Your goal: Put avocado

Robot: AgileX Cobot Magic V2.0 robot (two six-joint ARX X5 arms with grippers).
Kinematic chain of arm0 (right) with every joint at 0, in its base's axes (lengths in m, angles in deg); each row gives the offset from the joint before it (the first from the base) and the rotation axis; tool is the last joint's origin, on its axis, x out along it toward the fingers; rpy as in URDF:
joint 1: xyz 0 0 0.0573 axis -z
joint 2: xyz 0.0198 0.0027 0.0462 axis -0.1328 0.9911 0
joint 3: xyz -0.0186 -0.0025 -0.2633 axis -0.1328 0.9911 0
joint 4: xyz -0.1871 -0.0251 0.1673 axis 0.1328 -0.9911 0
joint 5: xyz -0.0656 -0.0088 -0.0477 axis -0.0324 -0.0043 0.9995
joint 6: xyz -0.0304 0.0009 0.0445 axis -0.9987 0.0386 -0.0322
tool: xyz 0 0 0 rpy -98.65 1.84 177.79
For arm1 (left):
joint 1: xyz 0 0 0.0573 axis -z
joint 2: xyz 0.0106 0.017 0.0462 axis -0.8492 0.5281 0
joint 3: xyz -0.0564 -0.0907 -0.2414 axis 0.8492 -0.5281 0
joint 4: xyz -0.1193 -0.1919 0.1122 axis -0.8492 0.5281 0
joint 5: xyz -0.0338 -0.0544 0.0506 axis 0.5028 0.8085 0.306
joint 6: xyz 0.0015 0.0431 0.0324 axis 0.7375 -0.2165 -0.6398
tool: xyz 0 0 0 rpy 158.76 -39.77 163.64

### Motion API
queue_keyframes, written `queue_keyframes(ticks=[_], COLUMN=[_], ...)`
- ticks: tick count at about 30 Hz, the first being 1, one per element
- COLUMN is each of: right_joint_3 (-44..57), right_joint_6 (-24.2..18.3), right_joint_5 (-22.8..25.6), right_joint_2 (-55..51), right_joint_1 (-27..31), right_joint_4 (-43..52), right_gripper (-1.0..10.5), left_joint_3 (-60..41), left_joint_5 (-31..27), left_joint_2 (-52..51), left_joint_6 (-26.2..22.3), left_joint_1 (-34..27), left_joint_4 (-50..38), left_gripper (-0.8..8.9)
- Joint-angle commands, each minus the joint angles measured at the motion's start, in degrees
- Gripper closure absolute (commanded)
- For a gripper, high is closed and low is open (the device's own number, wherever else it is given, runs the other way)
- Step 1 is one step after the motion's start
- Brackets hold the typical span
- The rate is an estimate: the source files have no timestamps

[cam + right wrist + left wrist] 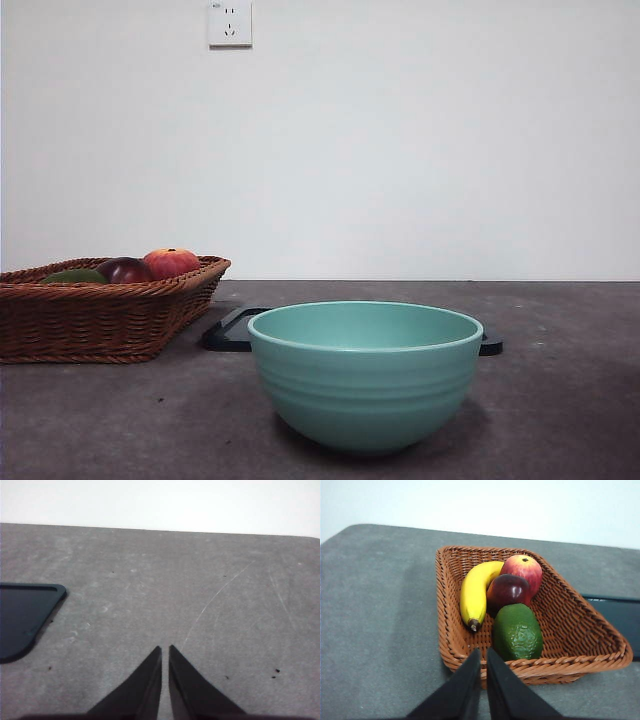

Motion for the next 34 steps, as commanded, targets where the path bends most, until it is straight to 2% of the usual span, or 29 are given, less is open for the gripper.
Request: queue_keyframes(ticks=[1,4,9,15,19,26,30,34], right_joint_3=[0.3,0.0,-3.8,-10.5,-15.3,-26.0,-33.1,-38.7], right_joint_6=[3.9,6.2,11.4,14.2,17.8,19.0,19.0,17.6], right_joint_5=[-0.9,-0.9,-0.9,-0.8,-1.3,-7.8,-13.2,-19.8], right_joint_2=[-0.2,-0.2,-0.2,0.7,3.1,11.9,18.4,24.5], right_joint_1=[0.1,0.1,0.1,0.1,0.1,0.1,0.1,0.1], right_joint_4=[0.7,0.8,0.8,0.7,-0.2,-2.6,-8.3,-12.6], right_gripper=[9.3,9.3,9.3,9.3,9.3,9.3,9.3,9.3], left_joint_3=[-1.2,-1.0,1.4,6.3,11.5,24.4,30.6,35.8], left_joint_5=[0.7,1.3,1.4,2.2,2.2,2.6,9.5,10.8], left_joint_2=[-0.2,-0.2,-0.2,0.4,1.9,9.0,12.8,15.3], left_joint_6=[4.1,8.2,11.0,20.0,20.4,19.8,19.8,19.4], left_joint_1=[0.0,0.0,0.0,0.0,0.0,0.0,1.0,2.6], left_joint_4=[0.5,0.6,0.6,1.1,1.5,7.2,9.8,13.2], left_gripper=[7.97,7.97,7.97,7.96,7.96,7.97,7.96,7.96])
